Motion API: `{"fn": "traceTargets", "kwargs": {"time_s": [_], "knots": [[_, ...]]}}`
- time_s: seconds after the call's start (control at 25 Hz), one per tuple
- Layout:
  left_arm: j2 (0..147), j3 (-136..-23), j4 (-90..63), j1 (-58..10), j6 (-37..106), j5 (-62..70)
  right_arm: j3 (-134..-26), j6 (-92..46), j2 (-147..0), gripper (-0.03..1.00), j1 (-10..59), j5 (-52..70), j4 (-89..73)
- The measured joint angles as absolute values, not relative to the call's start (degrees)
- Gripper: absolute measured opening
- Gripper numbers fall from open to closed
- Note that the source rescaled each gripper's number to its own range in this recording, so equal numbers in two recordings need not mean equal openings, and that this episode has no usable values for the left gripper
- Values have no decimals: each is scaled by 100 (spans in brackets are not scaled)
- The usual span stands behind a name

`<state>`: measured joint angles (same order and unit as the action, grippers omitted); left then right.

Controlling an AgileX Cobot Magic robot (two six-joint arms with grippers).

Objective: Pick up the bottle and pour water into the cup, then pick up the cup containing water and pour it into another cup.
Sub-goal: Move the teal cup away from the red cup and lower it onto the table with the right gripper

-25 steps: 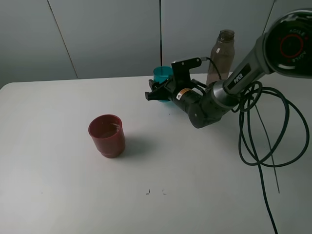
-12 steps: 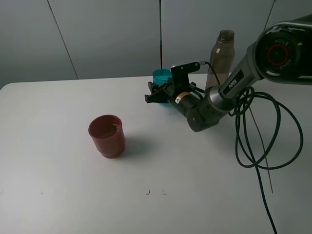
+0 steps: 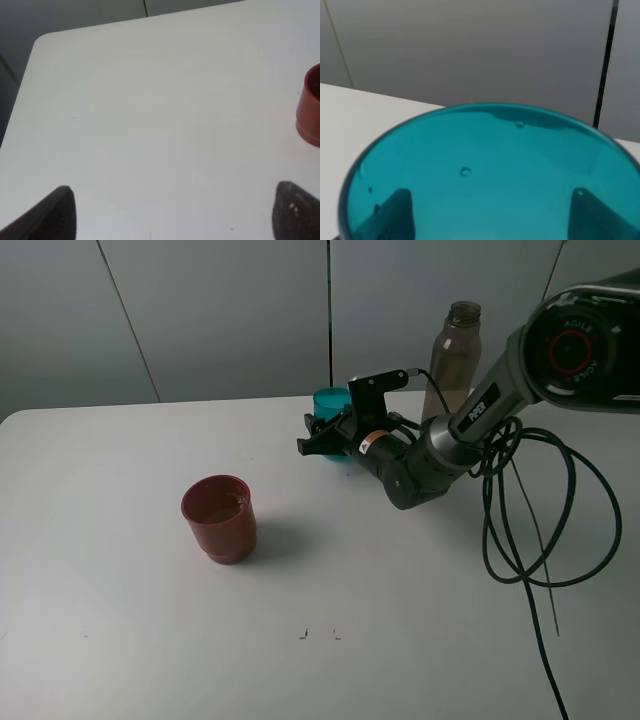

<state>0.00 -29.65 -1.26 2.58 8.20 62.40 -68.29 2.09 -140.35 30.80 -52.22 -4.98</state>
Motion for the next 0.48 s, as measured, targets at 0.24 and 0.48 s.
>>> {"fn": "traceTargets", "kwargs": {"time_s": [0.24, 0.48], "knots": [[0, -2965, -126, 258, 820, 6240, -6829, 209, -14035, 9, 3080, -5234, -474], [0, -2965, -126, 258, 820, 6240, -6829, 222, -13915, 99, 3080, -4582, -402]]}}
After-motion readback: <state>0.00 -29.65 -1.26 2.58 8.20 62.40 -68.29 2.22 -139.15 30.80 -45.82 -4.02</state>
